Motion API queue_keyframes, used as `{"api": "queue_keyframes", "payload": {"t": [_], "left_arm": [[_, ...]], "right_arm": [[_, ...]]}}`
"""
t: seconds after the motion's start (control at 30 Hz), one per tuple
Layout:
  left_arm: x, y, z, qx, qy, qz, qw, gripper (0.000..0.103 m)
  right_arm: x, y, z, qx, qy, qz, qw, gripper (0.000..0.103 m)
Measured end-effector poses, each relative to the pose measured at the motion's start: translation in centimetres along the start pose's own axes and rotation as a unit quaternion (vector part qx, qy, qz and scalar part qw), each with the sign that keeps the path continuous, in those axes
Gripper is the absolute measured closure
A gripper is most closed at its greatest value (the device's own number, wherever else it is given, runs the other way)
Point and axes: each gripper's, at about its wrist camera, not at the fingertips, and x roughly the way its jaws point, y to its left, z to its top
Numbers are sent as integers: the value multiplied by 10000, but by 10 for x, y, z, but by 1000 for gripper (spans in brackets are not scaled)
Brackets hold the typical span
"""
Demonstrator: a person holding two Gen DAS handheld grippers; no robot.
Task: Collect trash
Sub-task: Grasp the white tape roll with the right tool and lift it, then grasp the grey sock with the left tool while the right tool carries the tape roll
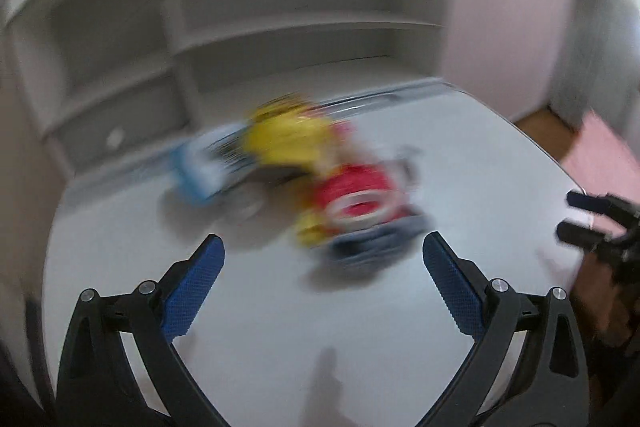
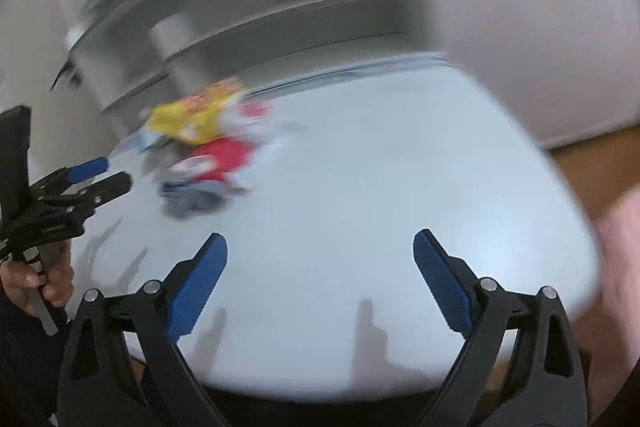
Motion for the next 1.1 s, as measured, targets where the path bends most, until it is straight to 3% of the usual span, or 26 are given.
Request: {"api": "queue_keyframes", "payload": {"t": [0.1, 0.2, 0.33, 0.47, 0.57, 0.6, 0.87, 1.1], "left_arm": [[-4, 33, -7, -363, 89, -151, 9992, 7], [-8, 53, -15, -443, 33, -30, 9990, 7], [-5, 73, -28, -415, -42, 182, 9990, 7], [-3, 77, -31, -458, 4, -31, 9989, 7], [-1, 69, -34, -264, -6, -3, 9997, 7], [1, 66, -35, -211, 3, 11, 9998, 7], [15, 28, -31, 115, 151, -277, 9994, 7], [43, -36, -21, 903, 183, -465, 9947, 7]], "right_arm": [[40, 58, 27, -581, 275, 253, 9976, 12], [69, 94, 38, -935, 403, 310, 9943, 12], [99, 120, 54, -1072, 470, 199, 9929, 12], [130, 128, 58, -1116, 629, -37, 9918, 15], [137, 125, 57, -1042, 684, -59, 9922, 31], [137, 127, 57, -1076, 650, -146, 9920, 49], [83, 96, 59, -823, 157, 55, 9965, 48], [33, 30, 33, -441, 11, -281, 9986, 48]]}}
